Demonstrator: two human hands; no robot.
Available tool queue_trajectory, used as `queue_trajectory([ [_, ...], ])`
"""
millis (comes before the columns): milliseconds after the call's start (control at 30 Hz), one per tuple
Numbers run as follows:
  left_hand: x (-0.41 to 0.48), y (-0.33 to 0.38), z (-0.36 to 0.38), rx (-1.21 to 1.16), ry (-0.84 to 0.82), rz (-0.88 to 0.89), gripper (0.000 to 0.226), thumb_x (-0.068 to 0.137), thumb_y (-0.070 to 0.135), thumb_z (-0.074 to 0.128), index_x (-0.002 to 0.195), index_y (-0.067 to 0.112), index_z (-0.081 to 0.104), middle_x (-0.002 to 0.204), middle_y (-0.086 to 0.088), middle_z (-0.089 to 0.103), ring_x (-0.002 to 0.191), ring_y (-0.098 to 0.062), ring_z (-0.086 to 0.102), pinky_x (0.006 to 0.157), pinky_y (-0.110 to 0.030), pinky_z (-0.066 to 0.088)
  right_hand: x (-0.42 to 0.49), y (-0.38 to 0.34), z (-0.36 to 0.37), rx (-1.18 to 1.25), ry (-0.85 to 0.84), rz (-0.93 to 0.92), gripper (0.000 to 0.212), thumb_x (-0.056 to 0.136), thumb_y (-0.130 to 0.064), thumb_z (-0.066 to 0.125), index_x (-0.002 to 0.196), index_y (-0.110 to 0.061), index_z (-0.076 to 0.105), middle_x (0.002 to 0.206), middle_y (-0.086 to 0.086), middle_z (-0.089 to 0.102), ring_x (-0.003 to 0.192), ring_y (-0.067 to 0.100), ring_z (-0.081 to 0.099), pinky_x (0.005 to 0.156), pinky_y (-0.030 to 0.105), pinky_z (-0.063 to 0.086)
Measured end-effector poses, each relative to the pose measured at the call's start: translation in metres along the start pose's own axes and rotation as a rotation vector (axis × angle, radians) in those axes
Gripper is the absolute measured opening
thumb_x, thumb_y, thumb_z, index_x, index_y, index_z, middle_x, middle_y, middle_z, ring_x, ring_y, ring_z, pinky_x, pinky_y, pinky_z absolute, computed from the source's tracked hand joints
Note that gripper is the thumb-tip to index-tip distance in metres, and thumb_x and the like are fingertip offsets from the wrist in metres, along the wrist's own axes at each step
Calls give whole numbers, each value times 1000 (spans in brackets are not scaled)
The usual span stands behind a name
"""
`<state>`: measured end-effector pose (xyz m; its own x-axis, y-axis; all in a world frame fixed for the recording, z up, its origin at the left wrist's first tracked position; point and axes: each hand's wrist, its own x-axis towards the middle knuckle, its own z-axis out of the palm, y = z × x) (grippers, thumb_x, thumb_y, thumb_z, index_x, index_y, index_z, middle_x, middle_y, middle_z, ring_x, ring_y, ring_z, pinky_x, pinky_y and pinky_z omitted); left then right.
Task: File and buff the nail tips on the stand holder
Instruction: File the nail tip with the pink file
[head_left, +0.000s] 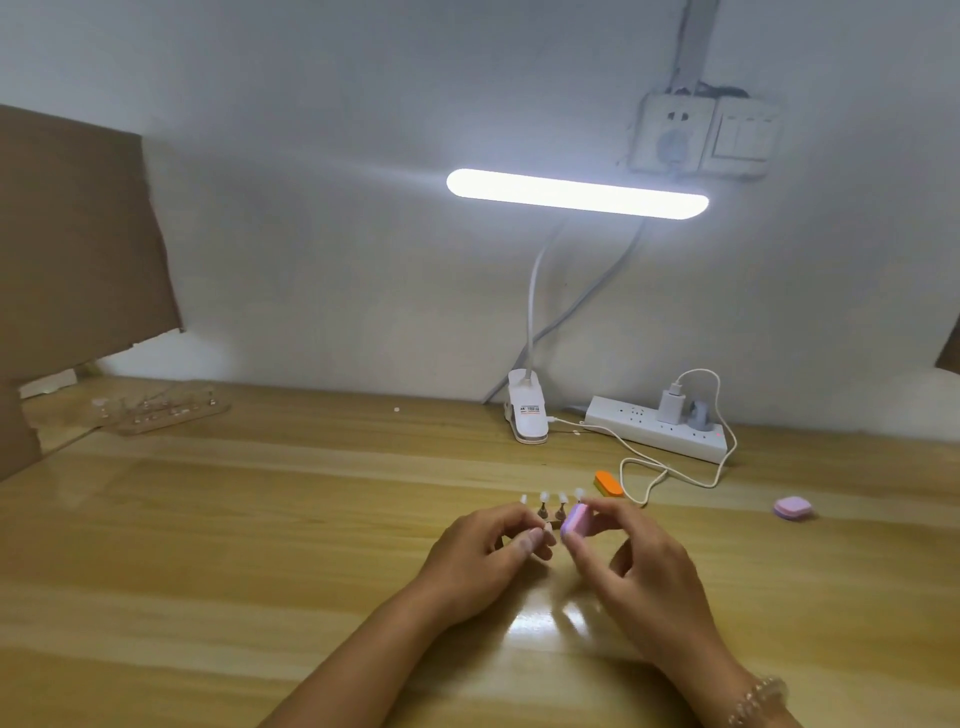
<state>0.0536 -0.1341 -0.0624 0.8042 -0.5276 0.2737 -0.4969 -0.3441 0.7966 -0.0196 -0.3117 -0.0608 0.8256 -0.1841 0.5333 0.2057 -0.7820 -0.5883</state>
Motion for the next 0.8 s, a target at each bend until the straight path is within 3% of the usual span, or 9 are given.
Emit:
queue_trajectory([
  [67, 0, 0, 0, 26, 0, 2, 16, 97, 28, 53, 98, 28, 70, 91, 16, 72, 88, -10, 64, 84, -43, 50, -4, -6, 3, -46, -76, -65, 33, 80, -43, 72, 111, -42, 60, 99, -28, 63, 61, 0, 56, 59, 22, 47],
  [167, -1, 1, 0, 15, -6, 4, 17, 96, 30, 53, 96, 28, 70, 90, 16, 73, 90, -12, 66, 87, -45, 51, 0, -4, 3, -99, -49, -31, 34, 81, -42, 73, 113, -40, 61, 98, -28, 60, 62, -3, 51, 62, 28, 49],
  [267, -2, 0, 0, 52, 0, -1, 20, 94, 34, 51, 98, 28, 69, 92, 13, 72, 90, -15, 65, 85, -46, 51, -4, -7, 3, -132, -98, -90, 35, 79, -43, 72, 112, -42, 59, 99, -27, 61, 60, -9, 47, 58, 22, 44],
  [433, 0, -1, 0, 58, 2, 17, 14, 97, 29, 54, 92, 32, 67, 85, 19, 70, 83, -5, 62, 84, -40, 51, 0, -7, 0, -105, -54, -10, 32, 79, -42, 75, 107, -40, 61, 94, -26, 63, 58, -4, 50, 62, 28, 48],
  [567, -1, -2, 0, 66, 1, 26, 16, 93, 33, 50, 90, 36, 66, 83, 18, 66, 77, -4, 56, 79, -39, 49, -4, -10, 1, -127, -113, -76, 31, 77, -44, 75, 105, -41, 61, 94, -27, 62, 60, -9, 49, 57, 21, 40],
  [667, 0, -3, 2, 52, -9, 21, 16, 93, 36, 51, 89, 38, 67, 85, 20, 70, 81, -3, 61, 80, -36, 49, 0, -8, -1, -101, -53, 9, 31, 78, -43, 75, 106, -40, 61, 93, -26, 62, 59, -5, 51, 63, 26, 46],
  [800, 1, -5, 3, 64, 11, 24, 21, 89, 38, 50, 96, 34, 70, 87, 20, 70, 70, -1, 54, 70, -30, 44, -4, -11, 0, -91, -133, -67, 29, 78, -45, 74, 104, -39, 63, 93, -26, 63, 59, -5, 52, 58, 22, 44],
])
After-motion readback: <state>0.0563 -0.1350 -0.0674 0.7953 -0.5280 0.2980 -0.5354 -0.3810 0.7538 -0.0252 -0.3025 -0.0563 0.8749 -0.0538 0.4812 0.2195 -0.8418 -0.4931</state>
